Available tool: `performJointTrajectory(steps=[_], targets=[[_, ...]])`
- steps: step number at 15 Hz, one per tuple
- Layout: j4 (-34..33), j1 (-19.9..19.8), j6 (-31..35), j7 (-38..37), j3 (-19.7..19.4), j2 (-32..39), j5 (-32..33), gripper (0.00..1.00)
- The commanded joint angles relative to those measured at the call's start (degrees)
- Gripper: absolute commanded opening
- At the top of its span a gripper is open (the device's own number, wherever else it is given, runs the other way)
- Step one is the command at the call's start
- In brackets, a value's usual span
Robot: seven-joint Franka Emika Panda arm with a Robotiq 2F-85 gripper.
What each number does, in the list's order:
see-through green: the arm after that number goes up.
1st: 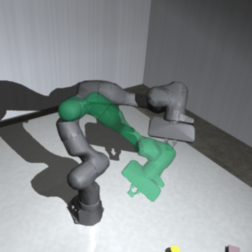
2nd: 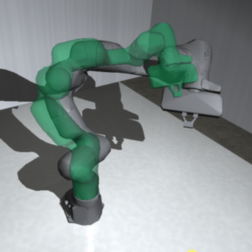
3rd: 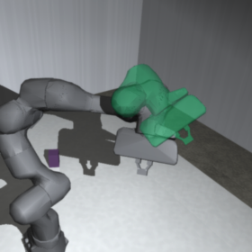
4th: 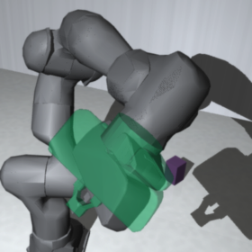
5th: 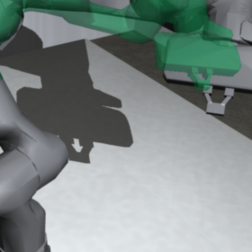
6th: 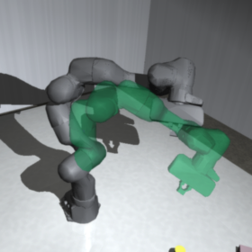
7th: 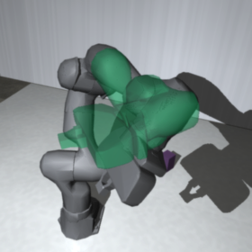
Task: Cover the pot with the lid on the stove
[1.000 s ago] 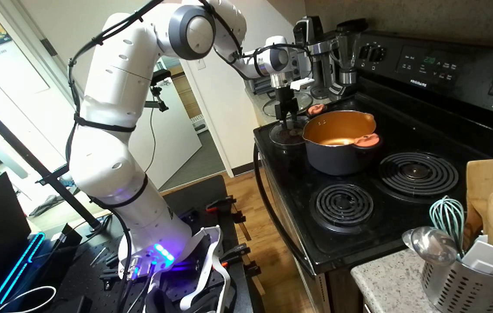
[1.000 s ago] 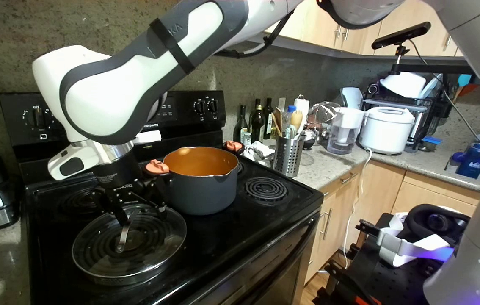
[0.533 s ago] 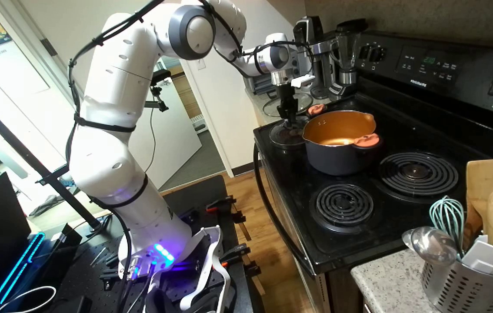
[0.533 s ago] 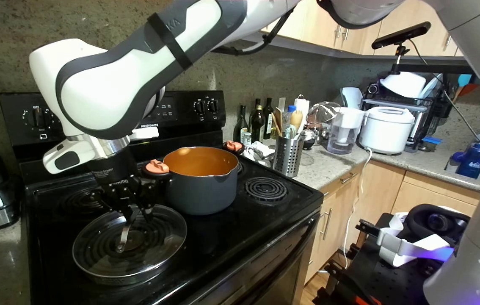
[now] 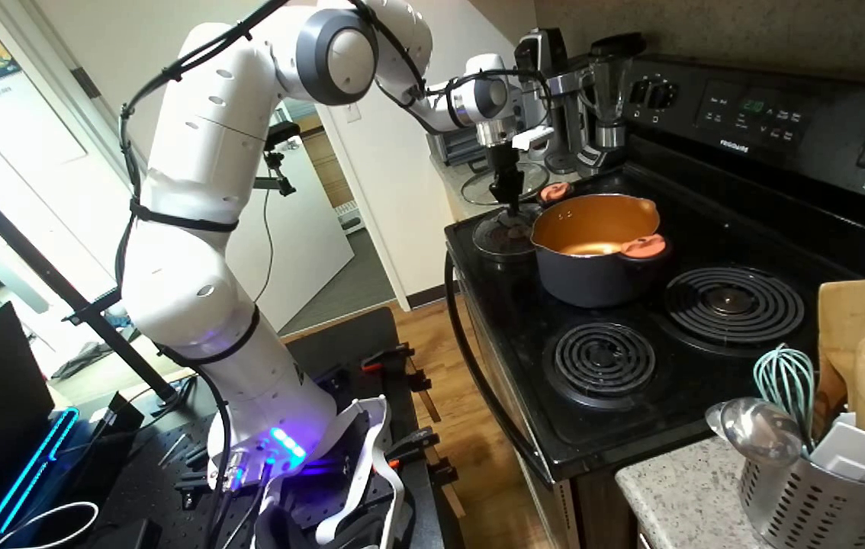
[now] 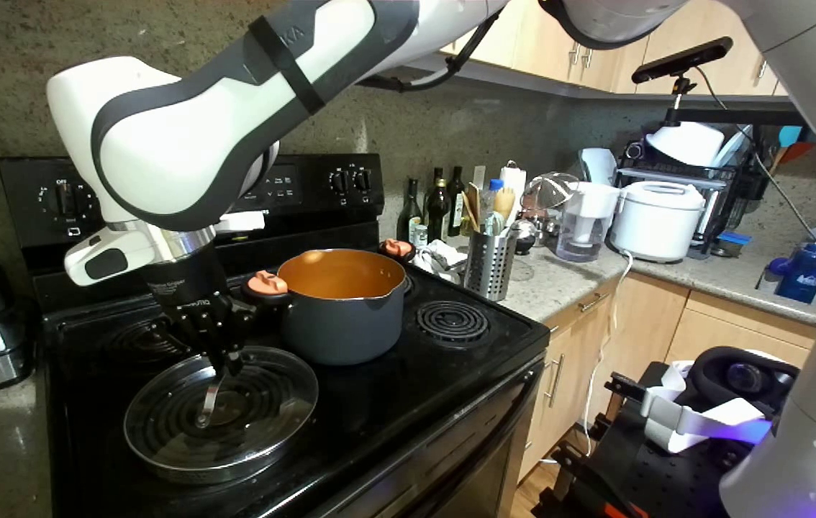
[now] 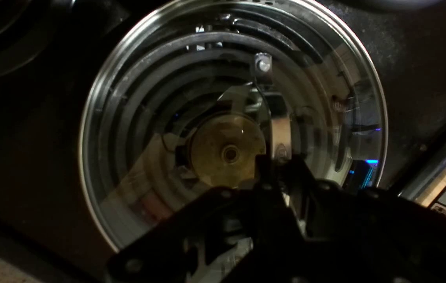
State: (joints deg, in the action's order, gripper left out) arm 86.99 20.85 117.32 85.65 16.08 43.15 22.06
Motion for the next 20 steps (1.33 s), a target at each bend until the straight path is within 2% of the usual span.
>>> performJointTrajectory(steps=[1, 20], targets=[[0.02, -0.13, 0.05, 1.72, 0.10, -0.76, -0.27, 0.04], [-0.11, 3.71, -1.54, 0.64, 0.83, -7.98, 0.90, 0.04]])
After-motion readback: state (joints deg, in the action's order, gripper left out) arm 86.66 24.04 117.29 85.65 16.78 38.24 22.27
